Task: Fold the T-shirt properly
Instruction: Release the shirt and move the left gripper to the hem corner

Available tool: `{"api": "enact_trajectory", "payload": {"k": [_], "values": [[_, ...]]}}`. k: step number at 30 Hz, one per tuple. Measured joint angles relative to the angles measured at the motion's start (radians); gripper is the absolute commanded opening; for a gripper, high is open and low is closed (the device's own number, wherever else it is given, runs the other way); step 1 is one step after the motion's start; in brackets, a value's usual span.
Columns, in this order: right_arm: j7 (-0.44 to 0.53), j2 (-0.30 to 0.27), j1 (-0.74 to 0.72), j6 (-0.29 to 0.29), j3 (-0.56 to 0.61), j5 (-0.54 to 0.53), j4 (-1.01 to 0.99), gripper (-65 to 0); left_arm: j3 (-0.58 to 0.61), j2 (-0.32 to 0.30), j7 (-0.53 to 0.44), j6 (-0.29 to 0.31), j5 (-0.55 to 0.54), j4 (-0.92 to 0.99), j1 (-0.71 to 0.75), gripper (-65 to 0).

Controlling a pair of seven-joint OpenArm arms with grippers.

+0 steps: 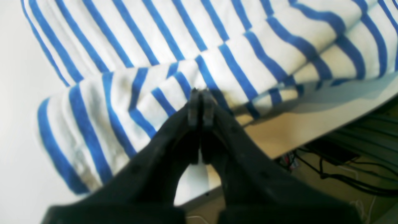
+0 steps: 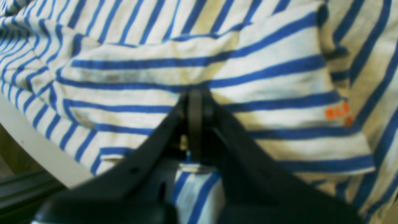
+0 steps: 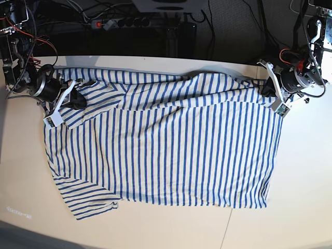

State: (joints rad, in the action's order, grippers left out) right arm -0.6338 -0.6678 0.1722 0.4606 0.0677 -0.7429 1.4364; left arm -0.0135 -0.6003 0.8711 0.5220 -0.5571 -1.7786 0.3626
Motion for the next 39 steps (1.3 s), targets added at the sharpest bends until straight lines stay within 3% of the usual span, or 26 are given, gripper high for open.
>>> {"api": "enact_trajectory", "payload": {"k": [9, 19, 24, 28, 30, 33, 39], "values": [[-0.003, -0.047, 0.035, 0.0, -0.009, -0.009, 0.005, -65.0, 0.0, 0.005, 0.005, 0.0, -0.001, -0.033, 0.017, -65.0], [0.021, -0.047, 0.058, 0.0, -0.033, -0.013, 0.005, -65.0, 0.0, 0.005, 0.012, 0.006, -0.045, -0.127, 0.005, -65.0], [0.025, -0.047, 0.059, 0.0, -0.033, -0.009, 0.004, -65.0, -0.063, -0.007, -0.019, 0.006, -0.046, -0.163, -0.061, -65.0], [0.029, -0.047, 0.06, 0.0, -0.033, 0.009, 0.006, -65.0, -0.084, -0.041, -0.082, -0.007, -0.043, -0.152, -0.165, -38.2], [0.031, -0.047, 0.06, 0.002, -0.033, 0.007, 0.006, -65.0, -0.083, -0.051, -0.143, -0.017, -0.043, -0.104, -0.233, -28.9], [0.031, -0.047, 0.06, 0.005, -0.033, 0.011, 0.005, -65.0, -0.074, -0.046, -0.216, -0.034, -0.048, 0.056, -0.352, -27.1], [0.056, -0.047, 0.06, 0.006, -0.034, 0.042, 0.005, -65.0, 0.023, -0.026, -0.208, -0.043, -0.14, 0.489, -0.669, -27.1]]}}
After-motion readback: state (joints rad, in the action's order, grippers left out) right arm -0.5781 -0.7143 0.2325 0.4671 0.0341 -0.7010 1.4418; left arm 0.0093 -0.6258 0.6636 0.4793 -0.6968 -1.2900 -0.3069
